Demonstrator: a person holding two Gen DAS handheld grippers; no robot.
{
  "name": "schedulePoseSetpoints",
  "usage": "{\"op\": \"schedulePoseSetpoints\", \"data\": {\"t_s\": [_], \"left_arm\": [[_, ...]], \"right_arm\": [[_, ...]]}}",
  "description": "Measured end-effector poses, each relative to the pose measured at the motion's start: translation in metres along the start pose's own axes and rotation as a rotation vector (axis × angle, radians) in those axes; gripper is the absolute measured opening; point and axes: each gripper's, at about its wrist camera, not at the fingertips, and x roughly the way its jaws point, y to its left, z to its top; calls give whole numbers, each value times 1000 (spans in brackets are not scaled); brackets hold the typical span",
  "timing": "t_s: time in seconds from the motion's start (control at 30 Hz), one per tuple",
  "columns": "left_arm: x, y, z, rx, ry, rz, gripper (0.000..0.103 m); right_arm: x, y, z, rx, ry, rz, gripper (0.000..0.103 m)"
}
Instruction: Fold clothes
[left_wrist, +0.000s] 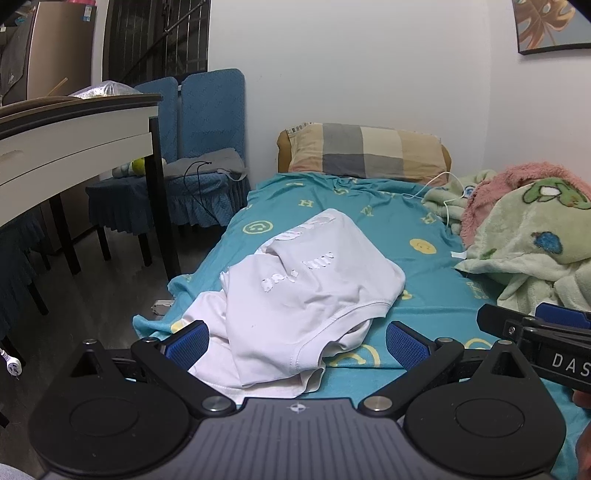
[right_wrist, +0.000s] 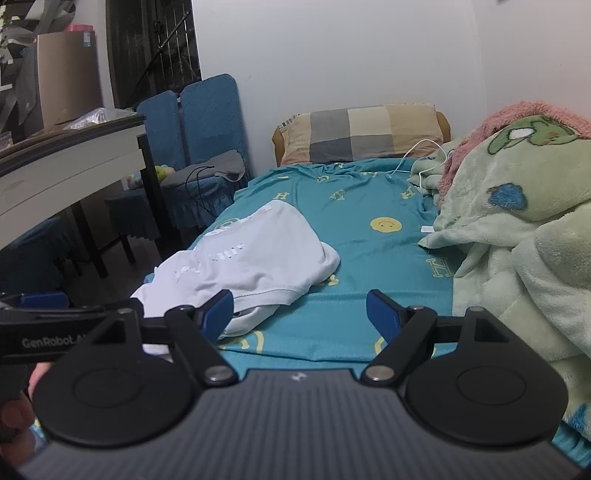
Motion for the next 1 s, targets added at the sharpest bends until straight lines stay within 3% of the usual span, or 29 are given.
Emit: {"op": "schedulePoseSetpoints", "data": {"t_s": [1.0], "left_arm": [[-3, 2, 1, 18, 3, 9, 103]], "right_arm": [[0, 3, 2, -13, 2, -3, 81]]}}
